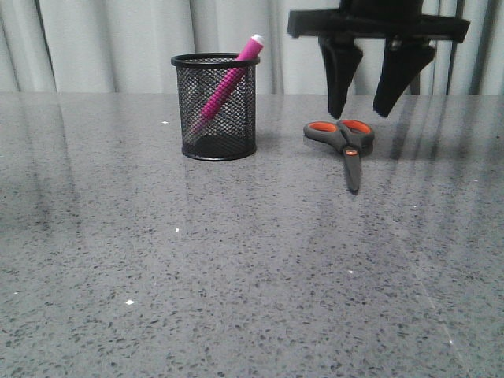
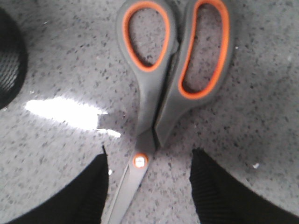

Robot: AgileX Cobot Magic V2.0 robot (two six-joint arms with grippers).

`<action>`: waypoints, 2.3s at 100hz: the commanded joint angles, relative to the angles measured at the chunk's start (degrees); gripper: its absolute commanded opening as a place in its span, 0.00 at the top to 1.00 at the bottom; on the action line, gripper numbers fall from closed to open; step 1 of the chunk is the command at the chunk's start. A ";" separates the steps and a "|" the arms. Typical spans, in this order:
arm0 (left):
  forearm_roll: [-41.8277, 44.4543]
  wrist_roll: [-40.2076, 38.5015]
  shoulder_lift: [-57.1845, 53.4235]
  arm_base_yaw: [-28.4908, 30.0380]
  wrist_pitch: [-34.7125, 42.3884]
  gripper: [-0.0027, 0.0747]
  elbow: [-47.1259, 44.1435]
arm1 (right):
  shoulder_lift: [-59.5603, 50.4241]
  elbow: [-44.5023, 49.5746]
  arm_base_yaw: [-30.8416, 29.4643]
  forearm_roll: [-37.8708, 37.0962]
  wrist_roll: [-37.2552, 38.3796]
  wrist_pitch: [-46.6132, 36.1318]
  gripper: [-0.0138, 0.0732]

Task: Put pen and scissors into bin
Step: 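Move the right gripper down over the scissors handles and grasp them, then lift the scissors with the right gripper and carry them toward the cup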

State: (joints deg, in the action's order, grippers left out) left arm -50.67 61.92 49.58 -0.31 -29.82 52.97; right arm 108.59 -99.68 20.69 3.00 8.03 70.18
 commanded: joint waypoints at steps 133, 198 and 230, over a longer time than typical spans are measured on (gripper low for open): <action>-2.32 -0.59 -0.51 0.01 2.91 0.99 1.61 | 3.01 -2.23 0.10 -1.70 3.84 -1.74 0.42; -2.32 -0.59 -0.51 0.01 3.02 0.99 1.61 | 3.56 -2.23 0.10 0.46 3.84 -4.83 0.64; -2.32 -0.59 -0.51 0.01 3.02 0.99 1.61 | 2.40 -2.23 0.10 -7.48 3.73 -2.31 0.92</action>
State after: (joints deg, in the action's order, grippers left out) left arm -50.70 61.92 49.58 -0.31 -29.47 52.97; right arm 114.70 -100.62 20.92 0.69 12.07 66.59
